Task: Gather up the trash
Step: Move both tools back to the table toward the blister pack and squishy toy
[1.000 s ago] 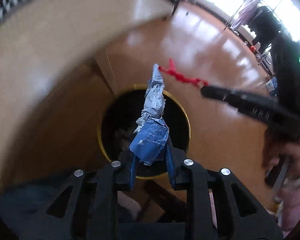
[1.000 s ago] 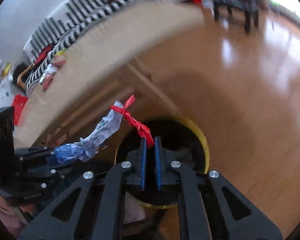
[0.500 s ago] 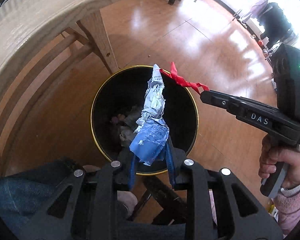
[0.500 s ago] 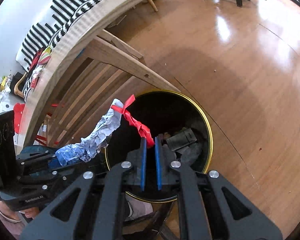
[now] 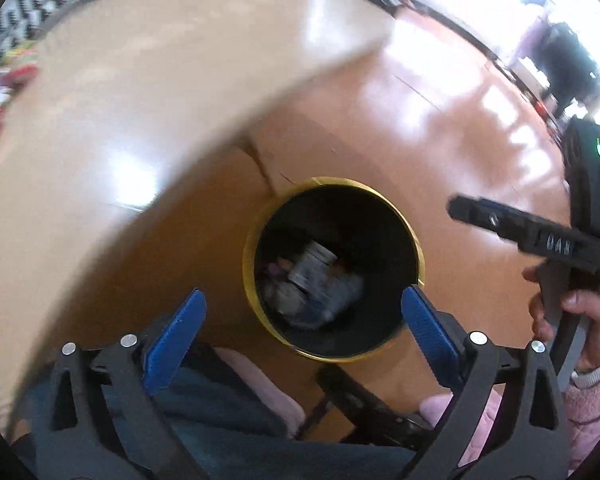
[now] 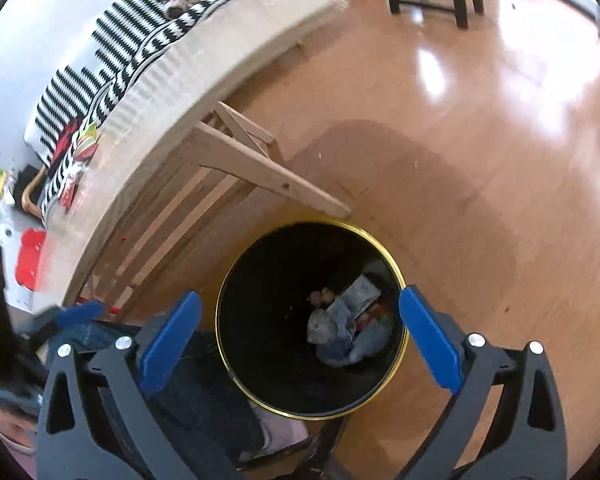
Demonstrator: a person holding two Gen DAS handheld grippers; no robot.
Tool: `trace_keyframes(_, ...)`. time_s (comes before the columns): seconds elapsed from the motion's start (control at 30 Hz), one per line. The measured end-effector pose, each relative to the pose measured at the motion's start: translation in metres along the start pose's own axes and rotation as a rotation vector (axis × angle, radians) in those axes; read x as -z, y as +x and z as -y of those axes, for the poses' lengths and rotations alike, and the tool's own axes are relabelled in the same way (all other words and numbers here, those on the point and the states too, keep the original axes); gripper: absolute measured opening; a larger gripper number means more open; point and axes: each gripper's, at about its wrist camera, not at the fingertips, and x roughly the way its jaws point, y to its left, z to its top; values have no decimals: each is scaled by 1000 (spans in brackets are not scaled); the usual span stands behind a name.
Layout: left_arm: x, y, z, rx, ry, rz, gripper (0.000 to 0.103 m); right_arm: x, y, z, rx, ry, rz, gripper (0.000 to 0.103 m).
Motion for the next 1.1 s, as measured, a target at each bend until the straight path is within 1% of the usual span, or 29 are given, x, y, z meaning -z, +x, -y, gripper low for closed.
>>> trace_keyframes(0.07, -8, -18, -25, -64, -53, 38, 96, -6, -2, -12, 13, -40, 12, 96)
trace_keyframes(0.1, -9, -24, -32, -86, -69, 47, 96, -12, -2, -25, 20, -77, 22, 96)
trace_keyframes(0.17, -11, -46, -61, -146, -122, 81, 96, -22, -4, -43, 30, -133, 37, 96)
trace_keyframes(0.27, -10, -73, -102, -214, -187, 116, 96, -43, -1, -84, 28, -236, 59, 96)
trace_keyframes(0.43, -1, -104, -175, -324, -259, 115, 96, -74, 10, -159, 34, -399, 87, 96)
trace_keyframes(0.53, 4, -109, -208, -378, -287, 100, 96, -85, 26, -200, 35, -492, 77, 96)
trace_keyframes(0.6, 10, -107, -229, -400, -303, 85, 96, -88, 41, -225, 47, -553, 59, 96)
trace_keyframes(0.7, 11, -101, -250, -414, -326, 68, 96, -90, 73, -256, 67, -638, 12, 96)
trace_keyframes(0.8, 12, -94, -270, -405, -349, 50, 96, -93, 100, -274, 65, -671, -28, 96)
trace_keyframes(0.93, 8, -83, -290, -398, -354, 29, 96, -96, 128, -291, 77, -711, -63, 96)
trace_keyframes(1.1, -2, -75, -318, -380, -381, 23, 96, -116, 153, -314, 55, -734, -60, 96)
